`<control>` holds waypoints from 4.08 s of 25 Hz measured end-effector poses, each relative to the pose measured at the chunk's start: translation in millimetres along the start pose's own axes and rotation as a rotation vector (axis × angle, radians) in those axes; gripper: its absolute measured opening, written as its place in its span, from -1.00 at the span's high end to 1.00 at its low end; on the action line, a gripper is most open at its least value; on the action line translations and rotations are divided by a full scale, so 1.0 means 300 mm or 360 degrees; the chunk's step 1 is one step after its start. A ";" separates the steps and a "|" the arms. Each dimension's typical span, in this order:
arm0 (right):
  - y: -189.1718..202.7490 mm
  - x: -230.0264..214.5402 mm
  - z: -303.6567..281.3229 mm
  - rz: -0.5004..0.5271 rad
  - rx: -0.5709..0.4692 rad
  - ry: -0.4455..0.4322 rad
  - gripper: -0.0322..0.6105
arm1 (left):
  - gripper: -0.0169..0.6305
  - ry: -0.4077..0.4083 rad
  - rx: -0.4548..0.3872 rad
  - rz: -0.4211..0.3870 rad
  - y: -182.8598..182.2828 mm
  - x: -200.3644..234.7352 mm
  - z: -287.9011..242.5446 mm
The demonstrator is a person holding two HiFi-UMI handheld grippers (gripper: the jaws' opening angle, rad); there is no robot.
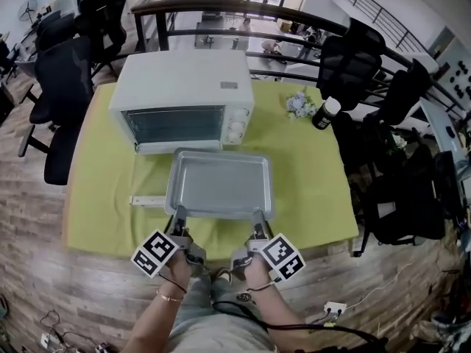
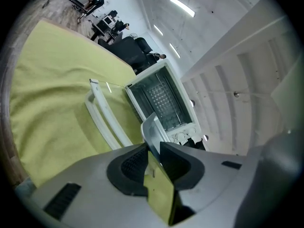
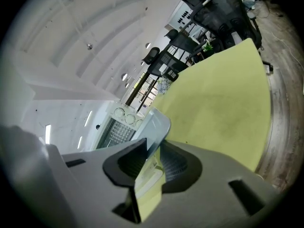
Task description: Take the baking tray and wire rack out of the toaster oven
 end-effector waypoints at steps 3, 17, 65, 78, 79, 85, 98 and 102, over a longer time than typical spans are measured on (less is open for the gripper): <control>-0.045 -0.043 0.023 -0.0032 -0.0051 0.0029 0.64 | 0.73 0.0024 0.0064 -0.0014 0.051 -0.027 -0.031; -0.264 -0.258 0.115 -0.0207 -0.0280 0.0179 0.63 | 0.73 0.0136 0.0377 -0.0106 0.306 -0.175 -0.214; -0.475 -0.649 -0.048 -0.0347 -0.0329 0.0432 0.61 | 0.72 0.0035 0.0680 -0.0209 0.709 -0.111 -0.554; -0.452 -0.671 -0.062 -0.0249 -0.0275 0.0556 0.54 | 0.67 -0.0109 0.0816 -0.0299 0.718 -0.080 -0.560; -0.447 -0.674 -0.062 -0.0241 -0.0268 0.0571 0.53 | 0.66 -0.0131 0.0833 -0.0306 0.719 -0.077 -0.559; -0.422 -0.689 -0.058 -0.0187 -0.0218 0.0681 0.47 | 0.35 -0.0182 0.0925 -0.0387 0.741 -0.087 -0.549; -0.453 -0.722 0.014 0.0101 -0.0248 0.0875 -0.16 | 0.25 -0.0255 0.1016 -0.0296 0.792 -0.048 -0.454; -0.433 -0.686 0.022 0.0103 -0.0248 0.0847 -0.15 | 0.25 -0.0244 0.0974 -0.0300 0.748 -0.070 -0.434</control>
Point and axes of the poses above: the fingertips, and each gripper's own axes: z backward along the fingers, x to its left, y out of its underside, the point moved 3 cm from there along z, backward along the fingers, and after that the axes turned 11 degrees about y, right-handed, at the moved point
